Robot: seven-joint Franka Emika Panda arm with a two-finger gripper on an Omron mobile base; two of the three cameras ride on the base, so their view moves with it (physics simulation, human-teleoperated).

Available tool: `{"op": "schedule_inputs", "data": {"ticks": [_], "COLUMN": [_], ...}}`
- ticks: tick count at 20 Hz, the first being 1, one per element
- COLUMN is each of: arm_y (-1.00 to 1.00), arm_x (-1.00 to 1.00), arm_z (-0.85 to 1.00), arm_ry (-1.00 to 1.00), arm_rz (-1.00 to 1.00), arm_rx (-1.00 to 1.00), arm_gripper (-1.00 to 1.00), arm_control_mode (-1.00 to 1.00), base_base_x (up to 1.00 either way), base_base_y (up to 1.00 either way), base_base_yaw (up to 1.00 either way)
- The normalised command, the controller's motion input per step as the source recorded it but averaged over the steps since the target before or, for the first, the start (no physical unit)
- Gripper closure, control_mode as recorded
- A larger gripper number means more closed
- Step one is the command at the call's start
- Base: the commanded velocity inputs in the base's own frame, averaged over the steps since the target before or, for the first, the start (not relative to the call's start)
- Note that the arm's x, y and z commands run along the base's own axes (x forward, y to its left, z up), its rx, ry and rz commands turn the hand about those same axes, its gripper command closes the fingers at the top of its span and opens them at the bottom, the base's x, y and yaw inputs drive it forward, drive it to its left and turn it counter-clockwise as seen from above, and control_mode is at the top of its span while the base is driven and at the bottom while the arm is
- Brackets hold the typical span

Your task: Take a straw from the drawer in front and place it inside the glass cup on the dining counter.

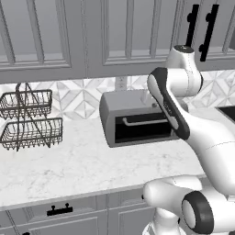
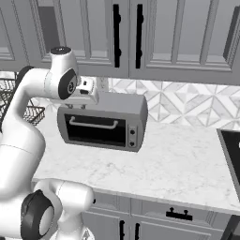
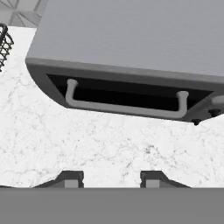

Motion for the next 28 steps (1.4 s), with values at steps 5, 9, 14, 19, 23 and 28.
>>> {"op": "schedule_inputs", "data": {"ticks": [5, 9, 14, 19, 23, 28], "arm_y": [0.00, 0.00, 0.00, 0.00, 0.00, 0.00], "arm_x": [0.00, 0.00, 0.00, 0.00, 0.00, 0.00], "arm_z": [0.00, 0.00, 0.00, 0.00, 0.00, 0.00], "arm_ry": [0.00, 0.00, 0.00, 0.00, 0.00, 0.00], "arm_rz": [0.00, 0.00, 0.00, 0.00, 0.00, 0.00], "arm_rx": [0.00, 0.00, 0.00, 0.00, 0.00, 0.00], "arm_gripper": [-1.00, -1.00, -1.00, -1.00, -1.00, -1.00], "arm_control_mode": [1.00, 1.00, 1.00, 1.00, 1.00, 1.00], "base_base_x": [-0.39, -0.76, -0.38, -0.02, 0.00, 0.00], "base_base_y": [0.15, 0.56, 0.65, 0.69, 0.75, 0.78], "base_base_yaw": [-0.01, -0.25, -0.38, -0.54, -0.59, -0.56]}}
